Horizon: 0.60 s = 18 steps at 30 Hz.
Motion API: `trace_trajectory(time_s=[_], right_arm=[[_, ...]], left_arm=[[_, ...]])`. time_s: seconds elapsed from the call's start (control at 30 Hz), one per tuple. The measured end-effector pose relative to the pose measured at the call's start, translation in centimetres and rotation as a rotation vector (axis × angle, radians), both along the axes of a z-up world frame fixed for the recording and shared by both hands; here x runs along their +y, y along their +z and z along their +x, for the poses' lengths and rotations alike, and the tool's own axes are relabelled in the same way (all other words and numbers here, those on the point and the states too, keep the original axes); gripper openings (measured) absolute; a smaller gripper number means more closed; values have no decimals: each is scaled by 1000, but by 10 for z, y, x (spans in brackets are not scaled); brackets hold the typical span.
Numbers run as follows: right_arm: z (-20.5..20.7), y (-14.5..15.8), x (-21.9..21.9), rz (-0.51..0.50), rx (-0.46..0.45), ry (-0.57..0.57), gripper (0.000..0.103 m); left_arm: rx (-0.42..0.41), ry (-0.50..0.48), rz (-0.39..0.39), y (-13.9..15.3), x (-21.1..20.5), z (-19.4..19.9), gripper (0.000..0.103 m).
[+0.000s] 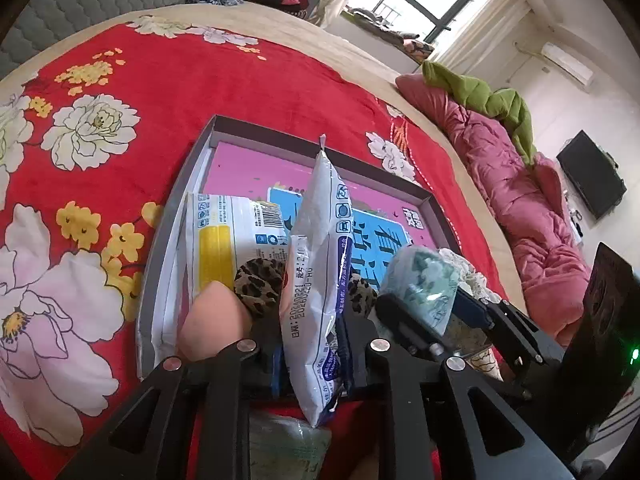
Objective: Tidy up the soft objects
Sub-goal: 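Lift both packets and carry them over the box with both tools, then release the snack bag into the box with the left tool while the right tool releases the tissue packet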
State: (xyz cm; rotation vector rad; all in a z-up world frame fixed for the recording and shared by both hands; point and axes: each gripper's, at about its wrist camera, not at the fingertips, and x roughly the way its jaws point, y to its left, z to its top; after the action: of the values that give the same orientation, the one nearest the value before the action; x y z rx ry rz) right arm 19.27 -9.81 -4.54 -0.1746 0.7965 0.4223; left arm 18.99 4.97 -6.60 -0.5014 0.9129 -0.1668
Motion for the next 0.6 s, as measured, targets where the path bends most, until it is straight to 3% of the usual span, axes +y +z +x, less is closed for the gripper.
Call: trace_trajectory(time_s=[0.43,0.6], right_arm=[[-9,-5,12,-61,-4,40,53],[-13,-6,14,-76,-6,47,60]], left_arm=[[-11,2,48,9,1,-3,37],[-12,8,58,12,3,-5,39]])
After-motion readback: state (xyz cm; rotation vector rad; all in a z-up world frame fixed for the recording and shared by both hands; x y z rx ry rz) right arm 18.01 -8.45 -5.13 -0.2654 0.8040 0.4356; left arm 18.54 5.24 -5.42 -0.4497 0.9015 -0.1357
